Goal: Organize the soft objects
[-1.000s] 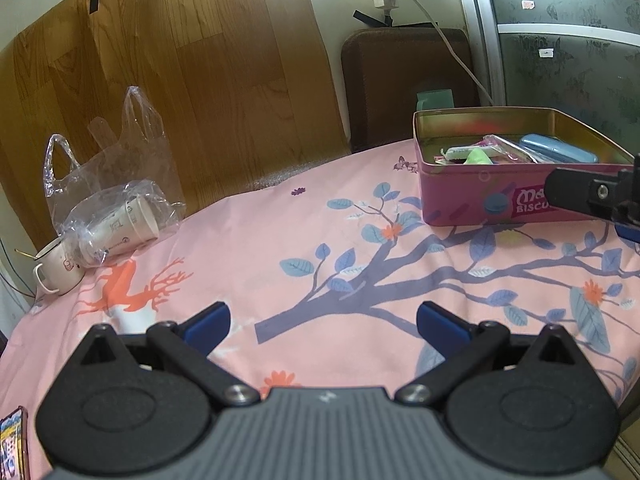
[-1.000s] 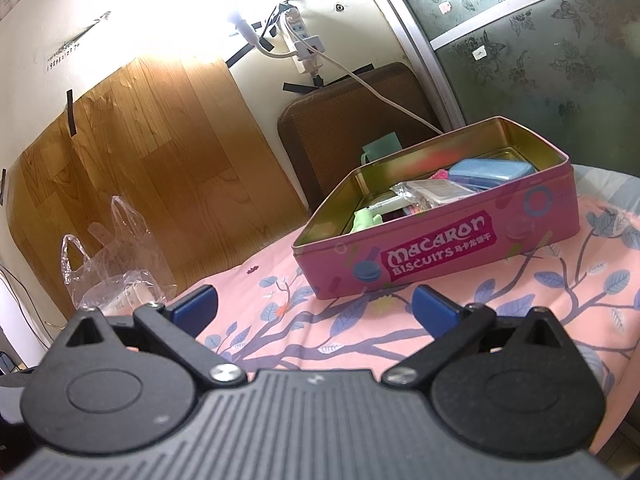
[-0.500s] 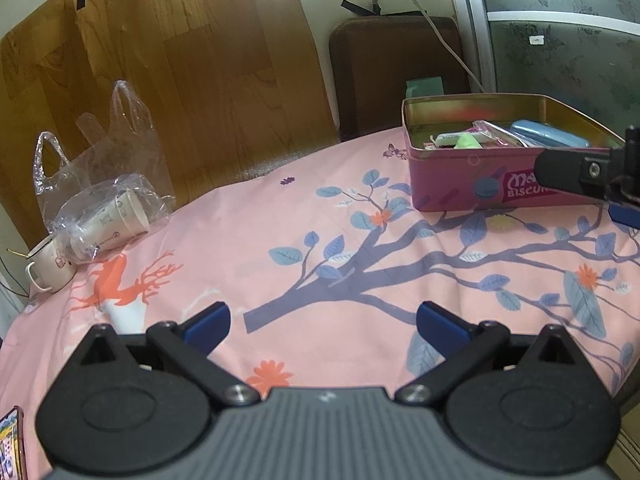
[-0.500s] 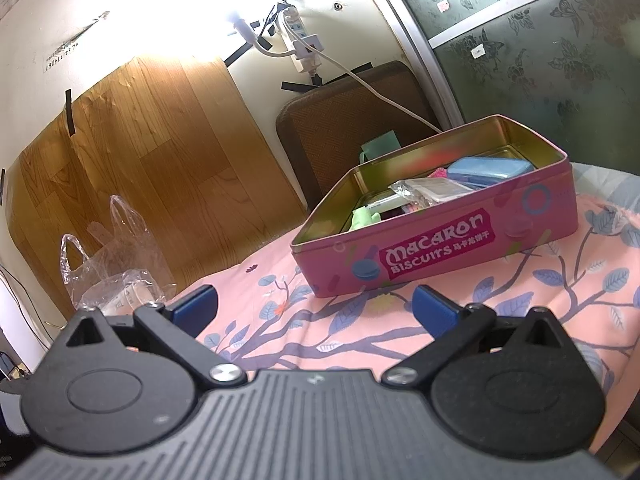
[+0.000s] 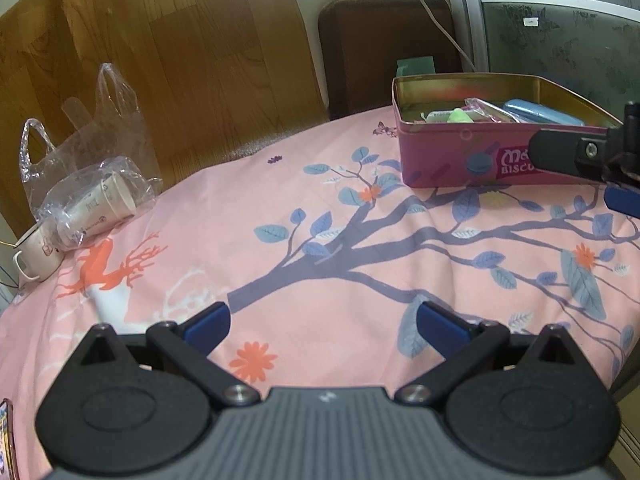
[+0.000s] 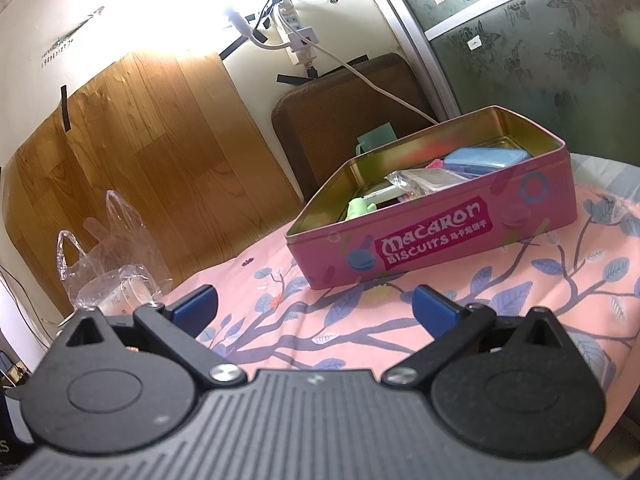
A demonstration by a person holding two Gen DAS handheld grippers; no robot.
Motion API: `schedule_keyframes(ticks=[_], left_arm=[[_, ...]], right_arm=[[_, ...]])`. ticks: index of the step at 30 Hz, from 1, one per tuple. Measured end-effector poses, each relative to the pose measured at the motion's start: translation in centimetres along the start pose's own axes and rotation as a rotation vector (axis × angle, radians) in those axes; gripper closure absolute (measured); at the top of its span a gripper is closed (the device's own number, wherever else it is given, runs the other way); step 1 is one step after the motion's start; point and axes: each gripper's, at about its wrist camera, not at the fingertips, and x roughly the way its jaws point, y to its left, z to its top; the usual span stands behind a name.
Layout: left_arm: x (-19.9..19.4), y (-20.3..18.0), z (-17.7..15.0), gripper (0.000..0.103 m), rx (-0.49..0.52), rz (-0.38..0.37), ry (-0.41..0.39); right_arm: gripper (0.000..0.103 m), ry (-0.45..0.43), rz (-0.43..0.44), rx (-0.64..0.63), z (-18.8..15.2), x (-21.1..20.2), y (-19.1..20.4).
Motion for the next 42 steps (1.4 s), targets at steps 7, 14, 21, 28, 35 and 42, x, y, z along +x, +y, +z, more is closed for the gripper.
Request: schedule_keyframes(ticks=[7, 14, 21, 28, 35, 42], left_arm=[[0.6, -0.2, -0.3, 0.000, -0.004, -0.006, 0.026], [1.0, -0.5, -0.4, 0.000, 0.002, -0.014, 0.041], [1.2, -0.8, -0.5, 0.000, 0.012, -0.016, 0.047], [1.3, -0.9, -0.5, 0.000, 0.012, -0.020, 0.051], [1.4, -1.0, -0.4, 0.000, 0.013, -0.029, 0.055], [1.6, -1.0, -0.3, 0.000, 0.010, -0.033, 0.060]], right_arm=[[0.000, 0.006, -0.009, 0.009, -0.2, 0.2, -0.1], [0.000, 0.008, -0.015, 0.015, -0.3, 0.2, -0.2], [0.000, 0.013, -0.020, 0.021, -0.4, 0.3, -0.2], [0.000, 0.013, -0.020, 0.021, -0.4, 0.4, -0.3], [0.000, 0.015, -0.019, 0.021, -0.3, 0.4, -0.4], [0.000, 0.015, -0.021, 0.021, -0.4, 0.5, -0.4]])
